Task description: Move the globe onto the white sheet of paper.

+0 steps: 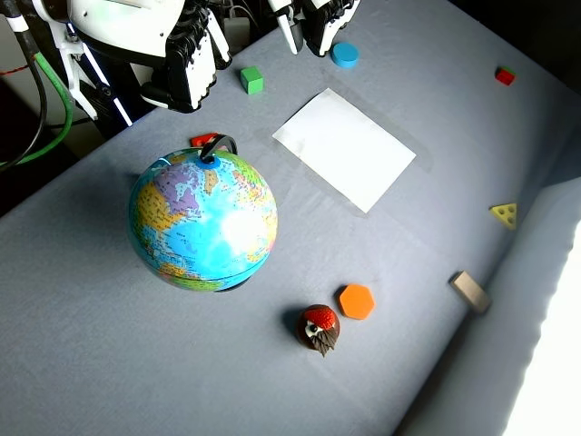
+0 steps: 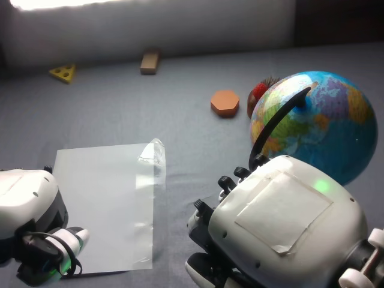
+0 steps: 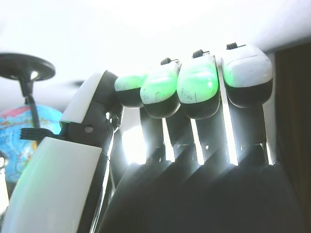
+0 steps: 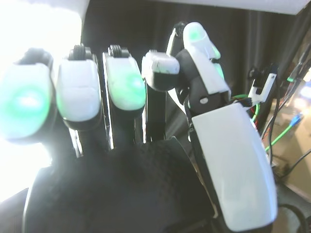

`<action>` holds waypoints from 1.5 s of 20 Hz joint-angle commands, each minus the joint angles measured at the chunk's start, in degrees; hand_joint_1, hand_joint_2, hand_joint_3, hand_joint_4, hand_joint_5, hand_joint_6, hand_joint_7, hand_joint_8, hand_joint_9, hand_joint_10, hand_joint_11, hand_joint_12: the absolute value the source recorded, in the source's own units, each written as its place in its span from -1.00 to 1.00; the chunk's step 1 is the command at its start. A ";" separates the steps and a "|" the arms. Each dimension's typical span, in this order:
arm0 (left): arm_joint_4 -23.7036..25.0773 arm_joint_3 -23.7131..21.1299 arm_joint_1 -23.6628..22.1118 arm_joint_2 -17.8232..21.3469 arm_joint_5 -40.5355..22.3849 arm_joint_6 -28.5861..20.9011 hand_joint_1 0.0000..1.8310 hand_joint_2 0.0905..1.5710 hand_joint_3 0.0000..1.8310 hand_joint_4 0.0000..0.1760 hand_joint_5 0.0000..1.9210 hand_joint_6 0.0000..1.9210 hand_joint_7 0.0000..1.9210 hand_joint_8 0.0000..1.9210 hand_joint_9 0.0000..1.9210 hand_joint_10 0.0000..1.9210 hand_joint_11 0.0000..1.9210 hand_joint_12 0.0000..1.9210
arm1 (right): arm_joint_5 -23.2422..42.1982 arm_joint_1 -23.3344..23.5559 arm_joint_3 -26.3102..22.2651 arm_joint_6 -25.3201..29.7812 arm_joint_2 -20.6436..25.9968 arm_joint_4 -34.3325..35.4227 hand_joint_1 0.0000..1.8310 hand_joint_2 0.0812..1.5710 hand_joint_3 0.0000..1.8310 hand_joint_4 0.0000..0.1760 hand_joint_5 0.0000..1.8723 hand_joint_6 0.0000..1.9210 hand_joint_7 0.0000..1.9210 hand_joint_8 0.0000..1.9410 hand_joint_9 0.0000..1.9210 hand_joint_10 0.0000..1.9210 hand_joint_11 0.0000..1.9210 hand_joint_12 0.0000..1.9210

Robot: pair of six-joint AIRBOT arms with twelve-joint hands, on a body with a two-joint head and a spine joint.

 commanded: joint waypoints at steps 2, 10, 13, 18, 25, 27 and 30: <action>3.97 -0.44 -0.60 0.31 -2.47 0.22 -0.82 0.49 -0.80 -0.79 -0.78 -0.88 -0.81 -0.94 -0.87 -0.90 -1.00 -0.55 | 3.55 -0.65 -0.55 0.22 -0.08 -6.40 -0.89 0.32 -0.76 -1.00 -0.82 -0.75 -0.77 -0.89 -0.90 -0.74 -1.00 -0.50; 4.66 -1.06 0.44 0.37 -2.77 0.22 -0.84 0.60 -0.98 -0.84 -0.74 -0.98 -0.79 -1.00 -0.84 -0.98 -1.00 -0.59 | 4.26 -1.31 -0.53 0.52 -0.05 -7.91 -0.92 0.48 -0.99 -1.00 -0.73 -0.96 -0.72 -1.00 -0.81 -0.95 -1.00 -0.53; 7.13 -1.22 2.61 0.38 -3.27 -1.91 -0.84 0.60 -0.99 -0.84 -0.74 -1.00 -0.79 -1.00 -0.84 -0.99 -1.00 -0.66 | 0.66 -1.75 -0.09 1.44 0.87 -7.46 -0.92 0.47 -1.00 -1.00 -0.73 -0.98 -0.74 -1.00 -0.80 -0.96 -1.00 -0.50; 22.68 -0.90 17.23 -1.29 -4.48 -19.12 -0.84 0.60 -1.00 -1.00 -0.79 -1.00 -0.82 -1.00 -0.85 -1.00 -1.00 -0.74 | -15.34 -1.77 1.84 7.47 5.11 -7.71 -1.00 0.50 -0.99 -1.00 -0.76 -1.00 -0.79 -1.00 -0.85 -0.99 -1.00 -0.57; 30.38 1.45 26.50 -9.91 -9.84 -28.87 -1.00 0.61 -1.00 -1.00 -0.98 -1.00 -1.00 -1.00 -1.00 -1.00 -1.00 -1.00 | -28.14 -5.79 6.06 35.76 11.60 -42.12 -1.00 0.48 -1.00 -1.00 -0.79 -1.00 -0.85 -1.00 -0.92 -0.99 -1.00 -1.00; 32.31 2.21 28.41 -11.97 -11.46 -30.83 -1.00 0.59 -1.00 -1.00 -0.99 -1.00 -1.00 -1.00 -1.00 -1.00 -1.00 -1.00 | -27.91 -7.41 8.78 45.70 12.74 -52.78 -1.00 0.48 -1.00 -1.00 -0.80 -1.00 -0.86 -1.00 -0.92 -0.99 -1.00 -1.00; 34.74 2.90 31.60 -13.70 -13.52 -33.98 -1.00 0.57 -1.00 -1.00 -1.00 -1.00 -1.00 -1.00 -1.00 -1.00 -1.00 -1.00 | -25.29 -9.91 14.08 65.34 14.34 -72.80 -1.00 0.48 -1.00 -1.00 -0.81 -1.00 -0.87 -1.00 -0.93 -1.00 -1.00 -1.00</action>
